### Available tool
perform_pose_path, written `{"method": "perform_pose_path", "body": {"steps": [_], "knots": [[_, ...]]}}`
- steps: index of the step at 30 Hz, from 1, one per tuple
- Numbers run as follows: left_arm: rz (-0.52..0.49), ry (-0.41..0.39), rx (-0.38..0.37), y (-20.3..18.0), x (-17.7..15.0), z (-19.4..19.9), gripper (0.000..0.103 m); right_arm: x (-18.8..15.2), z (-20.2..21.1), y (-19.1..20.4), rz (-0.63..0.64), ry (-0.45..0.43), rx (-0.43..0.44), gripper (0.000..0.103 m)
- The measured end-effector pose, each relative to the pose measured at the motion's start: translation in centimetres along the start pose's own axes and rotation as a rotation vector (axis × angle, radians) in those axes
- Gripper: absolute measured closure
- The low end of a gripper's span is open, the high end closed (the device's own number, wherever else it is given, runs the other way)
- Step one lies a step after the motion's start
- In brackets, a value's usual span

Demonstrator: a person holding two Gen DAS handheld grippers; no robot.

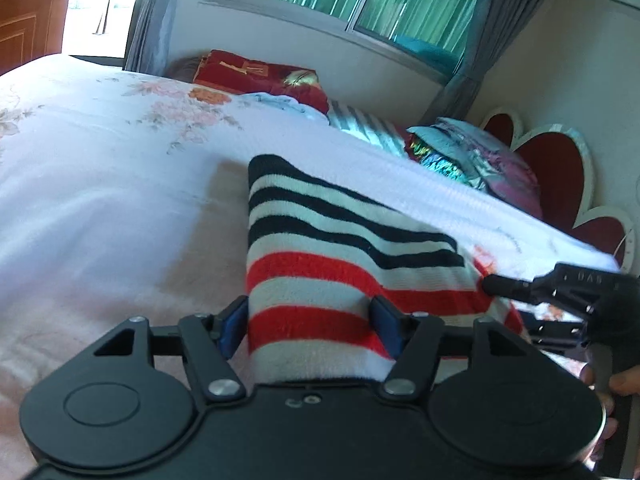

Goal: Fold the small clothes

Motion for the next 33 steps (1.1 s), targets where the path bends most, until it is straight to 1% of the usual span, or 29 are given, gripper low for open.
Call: {"method": "perform_pose_path", "body": {"steps": [1,2,6,9,11,13,16,19,21,24,26,27,29,31,33], "knots": [[-0.001,0.009,0.007,-0.1,-0.1,-0.4,0.037,0.1,-0.3,0.2,0.023,0.000,-0.011,0.087],[-0.002,0.015,0.011,-0.1,-0.2,-0.6,0.035,0.0,-0.5,0.3,0.047,0.000,-0.034,0.090],[0.008,0.023,0.020,0.0,-0.3,-1.0,0.033,0.0,-1.0,0.2,0.162,-0.026,-0.161,0.091],[-0.025,0.020,0.042,-0.6,-0.2,-0.2,0.033,-0.6,-1.1,0.1,0.164,-0.025,-0.192,0.091],[-0.046,0.016,0.054,-0.9,-0.2,0.9,0.035,-0.8,-1.1,0.5,0.198,-0.022,-0.220,0.091],[-0.066,0.014,0.068,-1.0,-0.4,1.9,0.035,-1.1,-0.2,1.0,0.208,-0.021,-0.218,0.091],[-0.079,0.019,0.078,-1.1,-1.0,3.3,0.035,-1.7,1.7,2.1,0.203,-0.033,-0.171,0.088],[-0.082,0.026,0.083,-1.1,-1.9,4.6,0.035,-3.3,3.8,3.6,0.264,-0.042,-0.144,0.087],[-0.088,0.029,0.086,-1.5,-2.4,5.2,0.035,-4.8,4.5,4.6,0.295,-0.027,-0.126,0.087],[-0.094,0.029,0.085,-1.8,-3.2,5.8,0.035,-7.0,5.0,4.9,0.355,-0.018,-0.163,0.087],[-0.103,0.031,0.085,-2.0,-3.6,5.6,0.034,-8.0,4.7,3.9,0.385,-0.014,-0.238,0.087],[-0.107,0.032,0.086,-2.0,-3.6,5.5,0.032,-8.4,4.4,3.1,0.379,-0.006,-0.257,0.087],[-0.106,0.032,0.082,-1.9,-3.7,5.4,0.031,-8.7,3.8,2.0,0.344,-0.002,-0.272,0.087],[-0.096,0.036,0.078,-1.9,-3.6,5.9,0.033,-8.8,3.9,2.0,0.328,-0.010,-0.281,0.087],[-0.114,0.033,0.071,-2.0,-3.7,6.8,0.034,-8.9,4.4,2.5,0.329,-0.016,-0.286,0.087]]}}
Point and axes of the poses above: each gripper's, at about its wrist camera, not at the fingertips, and z roughly against the way its jaws point, y to its left, x to its top, the point moved 9 cm from there along -z, roughly the way its jaws point, and after that the axes turned 2 degrees about y, right-handed, at the moved point
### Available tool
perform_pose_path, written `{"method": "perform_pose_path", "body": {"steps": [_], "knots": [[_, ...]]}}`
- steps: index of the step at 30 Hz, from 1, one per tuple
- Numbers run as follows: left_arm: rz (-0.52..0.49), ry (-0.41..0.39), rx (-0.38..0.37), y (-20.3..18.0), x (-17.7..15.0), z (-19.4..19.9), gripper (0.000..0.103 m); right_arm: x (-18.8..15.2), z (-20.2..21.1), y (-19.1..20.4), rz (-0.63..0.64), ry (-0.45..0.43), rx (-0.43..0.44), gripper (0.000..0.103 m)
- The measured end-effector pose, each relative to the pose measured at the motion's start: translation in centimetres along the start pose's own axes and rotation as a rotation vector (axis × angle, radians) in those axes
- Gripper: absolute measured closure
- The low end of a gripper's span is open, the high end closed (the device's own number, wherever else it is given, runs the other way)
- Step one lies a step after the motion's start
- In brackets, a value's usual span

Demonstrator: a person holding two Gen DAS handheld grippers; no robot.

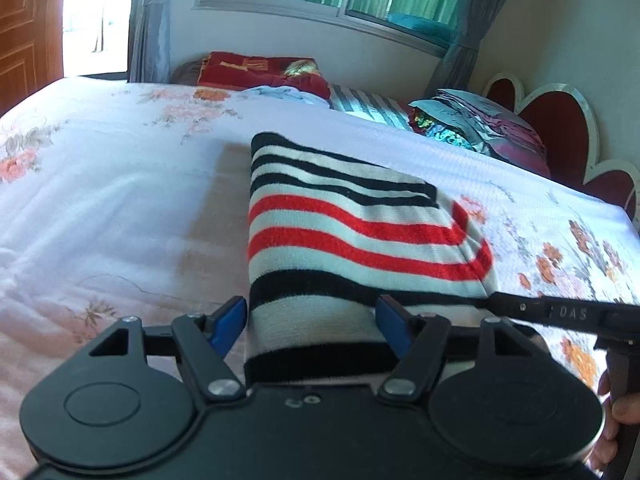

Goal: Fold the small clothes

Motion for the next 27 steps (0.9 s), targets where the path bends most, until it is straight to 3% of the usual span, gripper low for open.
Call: {"method": "perform_pose_path", "body": {"steps": [6,11,18,19,21,22,27], "knots": [[-0.027,-0.005,-0.013,0.5,-2.3,2.7,0.033,-1.6,4.2,0.5,0.021,-0.046,0.035,0.087],[0.024,0.056,-0.026,1.4,-4.7,1.1,0.030,-4.5,3.2,-0.1,0.032,0.007,-0.028,0.087],[0.014,0.058,-0.027,1.4,-4.2,1.4,0.029,-5.4,3.2,-0.3,0.005,-0.004,-0.063,0.087],[0.010,0.061,-0.027,1.4,-4.2,1.5,0.029,-5.8,2.8,-0.5,-0.011,0.011,-0.055,0.085],[0.010,0.066,-0.021,1.4,-4.1,1.6,0.025,-5.8,2.4,-0.9,-0.039,0.017,-0.074,0.070],[0.014,0.070,-0.014,1.4,-4.1,1.6,0.023,-5.8,2.2,-1.1,-0.046,0.022,-0.085,0.068],[0.030,0.078,0.022,1.4,-3.7,2.4,0.008,-5.9,2.0,-1.6,-0.086,0.031,-0.064,0.064]]}}
Point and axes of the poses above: each gripper's, at about its wrist camera, not at the fingertips, and z roughly against the way its jaws point, y to its left, x to its top, the point moved 9 cm from there along -z, roughly the way its jaws point, and after that the axes turned 2 degrees about y, right-handed, at the moved point
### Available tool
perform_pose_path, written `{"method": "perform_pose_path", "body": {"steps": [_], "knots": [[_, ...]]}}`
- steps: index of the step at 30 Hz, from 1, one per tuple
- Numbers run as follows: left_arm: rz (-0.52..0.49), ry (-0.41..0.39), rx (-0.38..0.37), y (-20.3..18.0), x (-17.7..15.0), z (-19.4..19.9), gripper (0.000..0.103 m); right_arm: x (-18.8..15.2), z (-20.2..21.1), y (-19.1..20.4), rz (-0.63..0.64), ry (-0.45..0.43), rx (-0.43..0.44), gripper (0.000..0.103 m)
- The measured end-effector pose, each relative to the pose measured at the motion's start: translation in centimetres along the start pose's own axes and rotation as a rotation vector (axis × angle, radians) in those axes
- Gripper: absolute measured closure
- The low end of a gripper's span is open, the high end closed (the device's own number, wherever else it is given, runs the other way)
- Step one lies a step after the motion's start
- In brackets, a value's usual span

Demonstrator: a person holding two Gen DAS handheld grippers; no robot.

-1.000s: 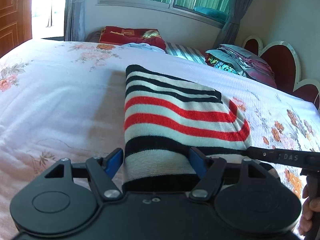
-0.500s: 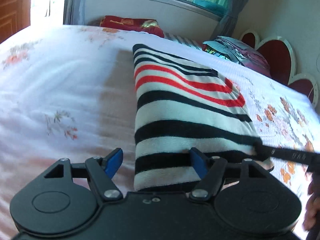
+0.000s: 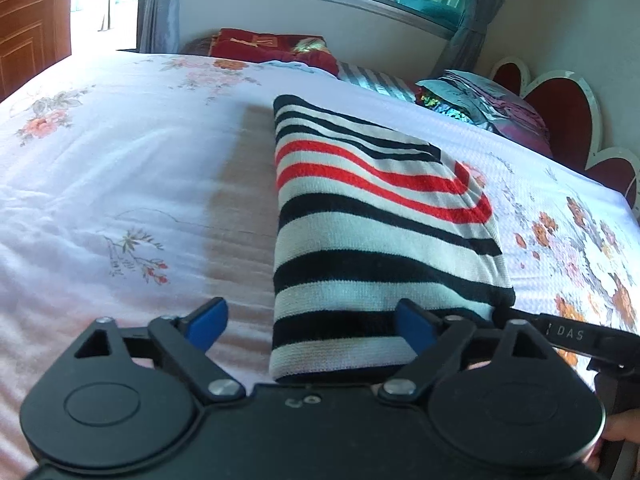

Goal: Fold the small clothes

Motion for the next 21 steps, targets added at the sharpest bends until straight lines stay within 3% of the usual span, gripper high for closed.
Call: {"method": "perform_pose_path", "body": {"steps": [3,6,8,13,14,15,18,21], "knots": [[-0.007,0.036,0.062,-0.1,0.2,0.2,0.004,0.0,0.0,0.0,0.014,0.000,-0.007,0.062],[-0.017,0.082,0.196,0.2,0.0,0.4,0.003,0.1,0.0,0.1,0.028,0.008,-0.020,0.058],[-0.030,0.070,0.260,0.2,0.0,0.9,0.003,0.3,-0.1,0.2,0.053,0.018,-0.041,0.050],[-0.048,0.004,0.277,-0.8,-0.1,2.0,0.002,0.5,0.6,0.3,0.106,0.007,-0.076,0.042],[-0.038,-0.003,0.286,-0.9,-0.1,2.0,0.002,0.3,0.4,0.2,0.108,0.010,-0.085,0.033],[-0.032,-0.005,0.295,-1.0,-0.1,1.9,0.004,0.1,0.2,-0.1,0.101,0.011,-0.096,0.031],[-0.035,-0.011,0.308,-1.3,-0.2,2.4,0.004,0.4,1.2,-0.2,0.073,0.006,-0.086,0.031],[-0.047,-0.068,0.351,-1.6,-0.3,4.3,0.004,0.2,3.5,0.4,0.094,-0.015,-0.047,0.031]]}}
Point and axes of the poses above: each gripper's, at about its wrist camera, not at the fingertips, and z roughly against the way its jaws point, y to its left, x to its top, the point moved 9 cm from there along -z, roughly the way its jaws point, and after that the axes turned 2 degrees about y, right-handed, at the moved point
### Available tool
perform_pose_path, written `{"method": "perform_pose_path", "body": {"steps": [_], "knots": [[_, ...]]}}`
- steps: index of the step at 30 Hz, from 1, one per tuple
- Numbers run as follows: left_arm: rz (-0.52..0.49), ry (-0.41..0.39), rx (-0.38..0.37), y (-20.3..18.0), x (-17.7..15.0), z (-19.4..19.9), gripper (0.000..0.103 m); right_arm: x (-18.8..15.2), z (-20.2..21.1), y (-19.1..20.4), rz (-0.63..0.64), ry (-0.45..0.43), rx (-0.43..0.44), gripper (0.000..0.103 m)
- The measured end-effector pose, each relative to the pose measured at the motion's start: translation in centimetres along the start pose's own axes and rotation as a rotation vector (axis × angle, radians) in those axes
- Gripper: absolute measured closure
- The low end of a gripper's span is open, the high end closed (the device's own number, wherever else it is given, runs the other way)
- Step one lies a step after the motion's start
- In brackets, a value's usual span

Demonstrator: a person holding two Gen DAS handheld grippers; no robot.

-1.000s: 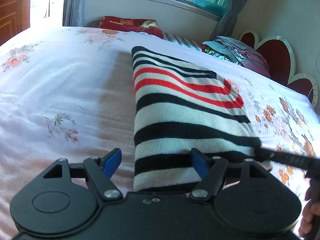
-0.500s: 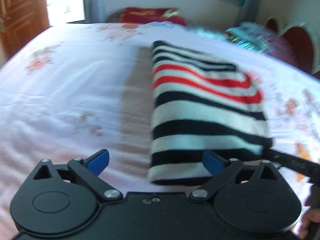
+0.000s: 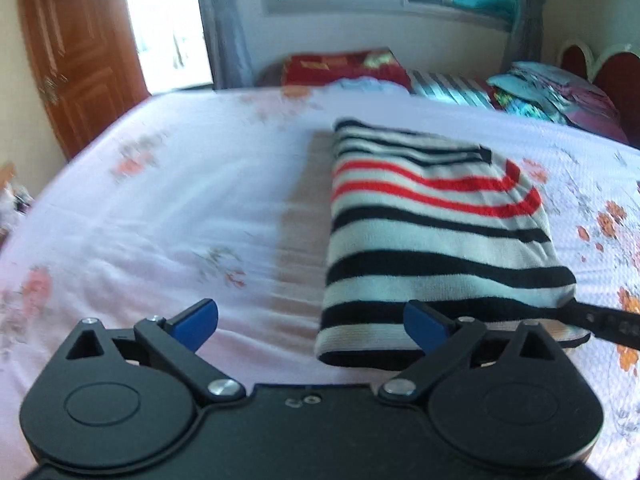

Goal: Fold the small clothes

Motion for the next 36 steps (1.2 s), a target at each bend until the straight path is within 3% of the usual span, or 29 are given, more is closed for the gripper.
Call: {"method": "perform_pose_path", "body": {"steps": [4,8,13,19,26,36], "knots": [[-0.007,-0.019,-0.022,-0.2,-0.2,3.3,0.005,-1.2,3.7,1.2,0.055,0.002,0.081,0.031],[-0.027,-0.051,-0.045,-0.5,-1.0,8.1,0.004,-3.1,8.5,2.3,0.110,-0.004,0.164,0.010],[-0.014,-0.088,-0.054,-0.5,-3.2,14.9,0.003,-4.7,16.6,3.4,0.227,-0.118,0.173,0.000],[0.037,-0.114,-0.040,0.0,-6.7,22.2,0.003,-6.9,25.5,3.6,0.281,-0.246,0.079,0.000],[0.075,-0.145,-0.028,1.1,-9.9,28.9,0.003,-8.9,32.3,2.8,0.233,-0.339,0.065,0.000],[0.080,-0.195,-0.019,1.6,-11.5,33.9,0.003,-11.0,36.0,2.6,0.247,-0.369,0.069,0.000]]}}
Point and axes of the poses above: each gripper's, at about its wrist camera, not at the fingertips, and z roughly against the way its jaws point, y to its left, x to its top, the point moved 9 cm from there along -z, roughly the way its jaws point, and after that the axes turned 2 degrees about y, right-handed, at the moved point
